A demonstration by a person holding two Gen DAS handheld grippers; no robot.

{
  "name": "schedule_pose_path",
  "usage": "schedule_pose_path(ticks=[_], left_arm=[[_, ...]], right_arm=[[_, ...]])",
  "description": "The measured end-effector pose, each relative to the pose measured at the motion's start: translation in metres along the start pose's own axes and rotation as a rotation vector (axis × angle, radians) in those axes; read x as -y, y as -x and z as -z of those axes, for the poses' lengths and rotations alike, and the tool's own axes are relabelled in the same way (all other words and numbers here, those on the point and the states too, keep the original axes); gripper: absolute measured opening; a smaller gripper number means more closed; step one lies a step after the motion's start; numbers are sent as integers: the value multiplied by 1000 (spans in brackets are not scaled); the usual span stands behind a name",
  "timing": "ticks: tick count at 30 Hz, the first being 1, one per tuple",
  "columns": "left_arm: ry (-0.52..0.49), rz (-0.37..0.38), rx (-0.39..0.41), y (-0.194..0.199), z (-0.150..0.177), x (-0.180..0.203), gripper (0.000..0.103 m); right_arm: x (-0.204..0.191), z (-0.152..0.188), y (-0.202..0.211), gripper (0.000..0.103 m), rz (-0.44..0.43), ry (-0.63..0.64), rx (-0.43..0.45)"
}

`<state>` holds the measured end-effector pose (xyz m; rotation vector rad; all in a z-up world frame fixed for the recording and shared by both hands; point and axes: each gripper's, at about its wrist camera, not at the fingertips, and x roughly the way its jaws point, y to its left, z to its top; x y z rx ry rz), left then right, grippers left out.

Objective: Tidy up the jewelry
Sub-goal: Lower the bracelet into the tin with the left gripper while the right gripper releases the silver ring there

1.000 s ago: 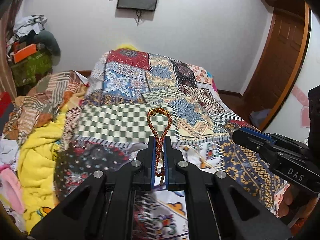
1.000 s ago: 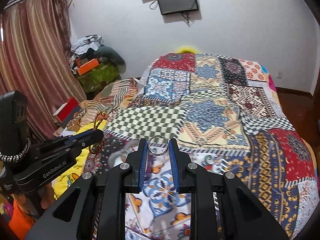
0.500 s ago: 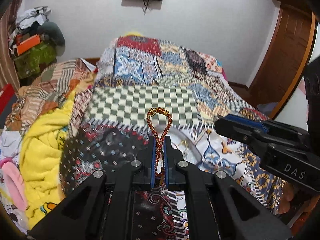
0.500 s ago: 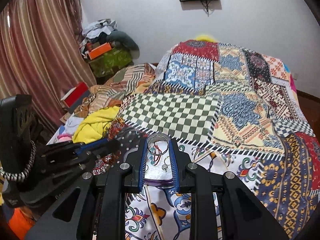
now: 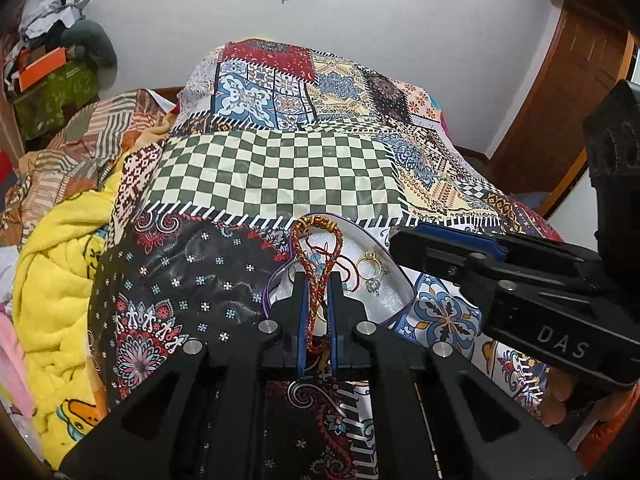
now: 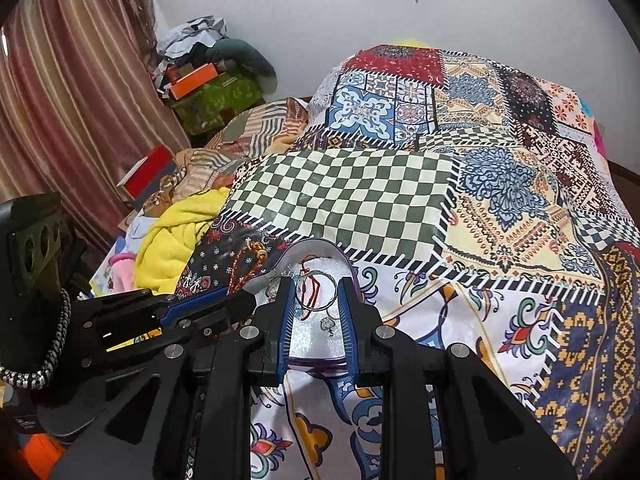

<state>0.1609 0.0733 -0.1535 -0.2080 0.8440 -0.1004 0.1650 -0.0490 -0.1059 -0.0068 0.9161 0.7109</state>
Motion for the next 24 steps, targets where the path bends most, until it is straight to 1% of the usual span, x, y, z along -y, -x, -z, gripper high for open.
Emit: schedule_pose_path(ticks=[6,7,9,10,11,16,24], left_arm=[[16,10,-11,-1,0,-3,7],[11,6,-11,-1,1,-2,10],[-6,-14,-5,1,1,0,19],[-15,-24,2,3,1,1,26],[-24,-33,10,4,1,3,29],[-47,-73,22,7,1,4,30],[-33,-90,39,15,1,-3,30]], right_arm=[[1,0,-9,20,-4,11,-16],[2,0,-9,20,-6,10,-16],[3,0,-10,20,-10,10,-16],[3,0,-10,20,-10,12,-17],[3,0,-11,20,-10,15,-18],[1,1,-14,20,-12,23,-24],[-2,2,-20,20,-21,32,-64]])
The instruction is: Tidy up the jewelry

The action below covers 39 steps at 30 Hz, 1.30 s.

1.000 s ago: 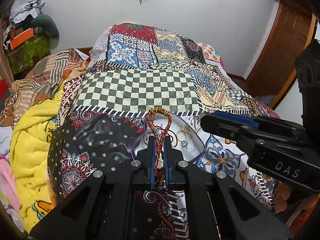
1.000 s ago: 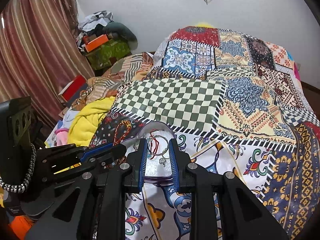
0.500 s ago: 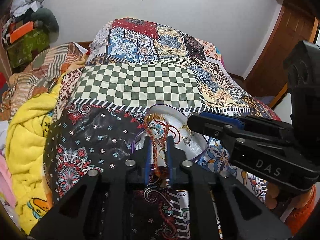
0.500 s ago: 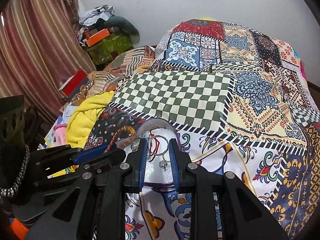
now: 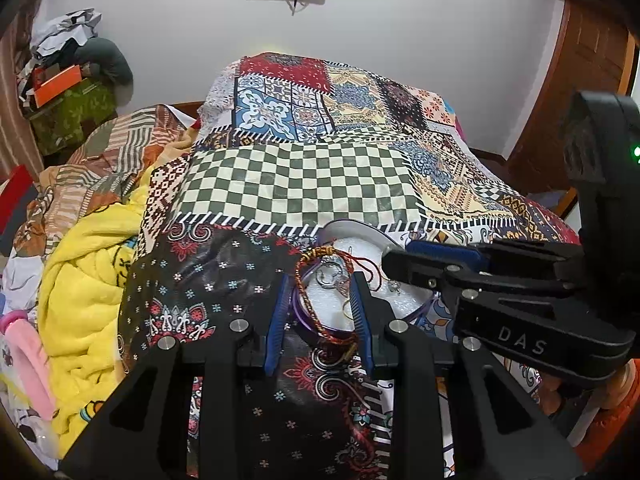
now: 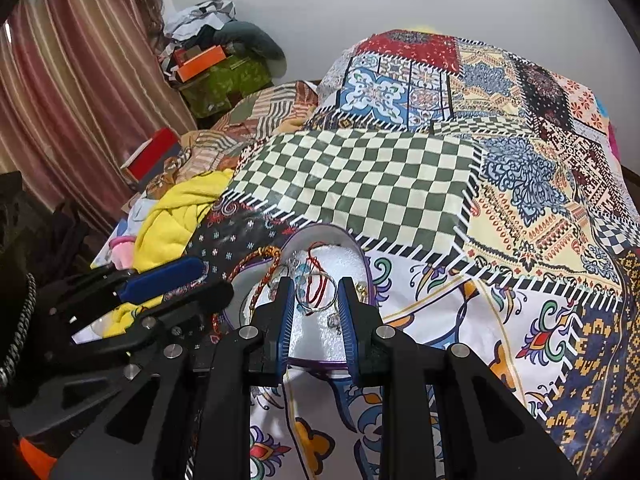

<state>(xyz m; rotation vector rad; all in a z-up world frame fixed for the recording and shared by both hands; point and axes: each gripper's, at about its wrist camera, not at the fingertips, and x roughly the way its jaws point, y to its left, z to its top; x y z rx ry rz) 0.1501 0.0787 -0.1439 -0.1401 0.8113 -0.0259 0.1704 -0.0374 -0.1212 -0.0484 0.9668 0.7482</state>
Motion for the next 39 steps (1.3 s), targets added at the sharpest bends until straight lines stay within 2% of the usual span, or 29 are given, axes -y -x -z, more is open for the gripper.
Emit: schedule_pose_path(ticks=[4,9,14,17,24,29,35,38,39], left_arm=[[4,-7,1,2,0,-2,30],[0,-15,12,8,-2,0,30],[-12,-20,57,28,-9,7,30],[-20,-21,94,45,-14,12,30],[-57,-41,241,111,-26,29,30],[-91,-59,383,169,-26,45,36],[-113,-69,557,238,-16,62,46],[-116,-81,632,266,-7,68,56],[-116,-84,650,273,-4,70,58]], right_arm=[[0,1,-1,22,0,-5,-18],[-2,0,10,22,1,0,7],[-8,-5,34,22,11,6,59],[-13,-7,61,22,23,11,120],[-34,-9,138,22,55,40,302],[-55,0,200,22,79,68,457],[-83,18,253,24,113,101,605],[-96,29,273,43,138,111,674],[-99,32,278,53,149,111,698]])
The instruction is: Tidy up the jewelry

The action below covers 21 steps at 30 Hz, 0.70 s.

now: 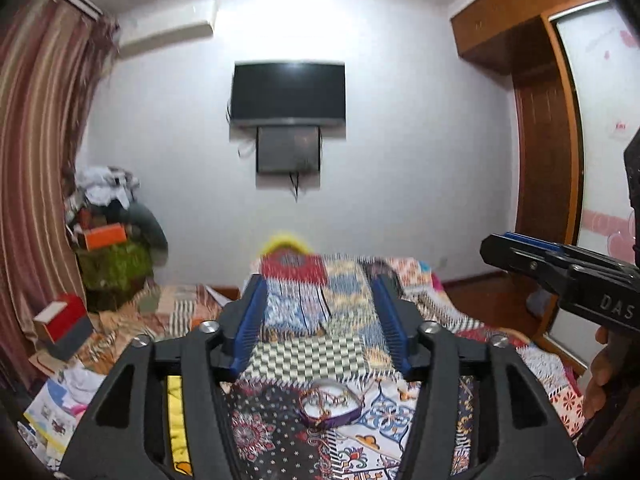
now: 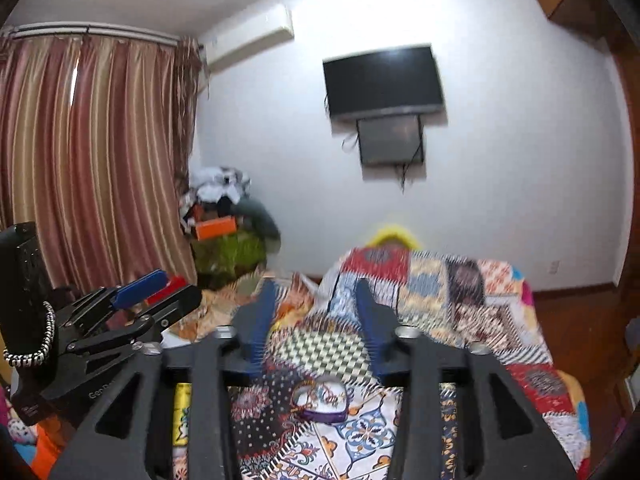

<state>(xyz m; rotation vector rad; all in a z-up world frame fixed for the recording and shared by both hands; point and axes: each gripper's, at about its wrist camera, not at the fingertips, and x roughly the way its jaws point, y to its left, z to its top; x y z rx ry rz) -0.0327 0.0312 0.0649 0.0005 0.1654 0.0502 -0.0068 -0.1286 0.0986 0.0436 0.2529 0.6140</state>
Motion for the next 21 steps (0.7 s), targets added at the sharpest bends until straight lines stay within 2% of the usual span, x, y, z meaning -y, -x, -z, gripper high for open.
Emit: schedule_pose_path(ticks=[1,3,7,8,10,21], left_arm=[[1,-6,17,7,-2,1,62],[6,-14,38,17,-3,1,69],[25,-37,67,29,-3,-1,96],[29,-44,73,31,-2,-2,100],[39,-54,74,33,-1,-4,102],[62,-75,51,35,5,-9,102]], right_arm=[[-3,-1,7,62,17,1,26],[-6,0,16,72,46,2,59],[-6,2,22,89,81,-6,88],[-6,3,22,91,89,-6,92],[-6,4,21,103,114,-6,99],[-8,11,22,103,130,6,64]])
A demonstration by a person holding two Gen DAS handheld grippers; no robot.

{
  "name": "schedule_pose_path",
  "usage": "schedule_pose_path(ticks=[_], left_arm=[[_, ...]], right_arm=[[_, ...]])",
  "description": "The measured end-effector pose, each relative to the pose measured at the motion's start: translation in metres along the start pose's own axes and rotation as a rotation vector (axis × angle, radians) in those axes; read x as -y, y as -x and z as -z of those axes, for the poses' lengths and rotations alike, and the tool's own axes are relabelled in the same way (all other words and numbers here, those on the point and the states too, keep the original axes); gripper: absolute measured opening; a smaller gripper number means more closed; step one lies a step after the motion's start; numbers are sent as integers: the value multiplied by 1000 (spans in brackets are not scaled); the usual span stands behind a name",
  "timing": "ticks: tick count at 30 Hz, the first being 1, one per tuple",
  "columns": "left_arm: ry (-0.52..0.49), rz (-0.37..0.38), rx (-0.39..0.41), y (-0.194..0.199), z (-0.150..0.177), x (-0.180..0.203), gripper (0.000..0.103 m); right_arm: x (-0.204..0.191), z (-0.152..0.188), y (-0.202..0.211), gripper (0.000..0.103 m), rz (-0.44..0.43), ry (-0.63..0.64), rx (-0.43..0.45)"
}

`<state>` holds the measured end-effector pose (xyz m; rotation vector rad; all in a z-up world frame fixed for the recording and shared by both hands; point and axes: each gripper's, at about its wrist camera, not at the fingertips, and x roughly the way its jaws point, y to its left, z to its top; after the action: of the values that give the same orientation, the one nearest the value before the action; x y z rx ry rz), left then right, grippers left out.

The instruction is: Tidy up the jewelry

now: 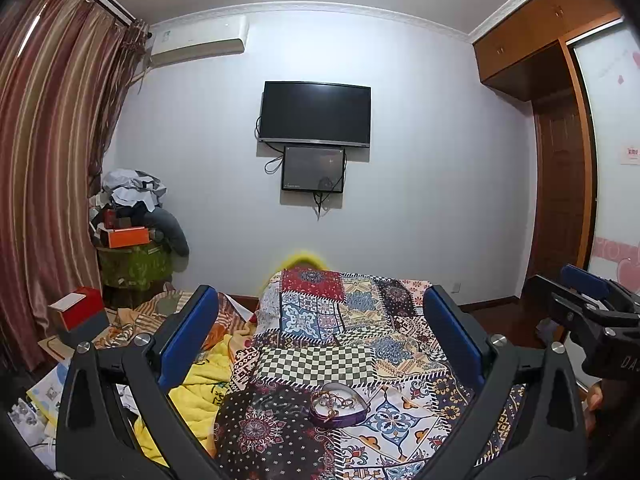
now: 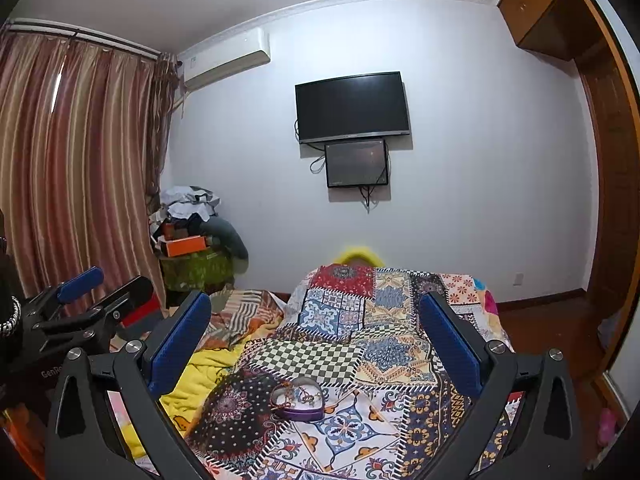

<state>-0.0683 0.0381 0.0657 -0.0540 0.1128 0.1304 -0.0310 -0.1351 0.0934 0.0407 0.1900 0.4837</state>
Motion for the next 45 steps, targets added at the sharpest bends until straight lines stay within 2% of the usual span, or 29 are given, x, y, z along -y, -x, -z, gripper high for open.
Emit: schedule_pose_path(ticks=[30,45], left_arm=[[-16,-5,-33,-13,9,4,102],[-22,33,-47,-16,10,7,102]], right_arm=[[1,1,5,103,1,-4,-32],[6,2,3,103,3,-12,-42]])
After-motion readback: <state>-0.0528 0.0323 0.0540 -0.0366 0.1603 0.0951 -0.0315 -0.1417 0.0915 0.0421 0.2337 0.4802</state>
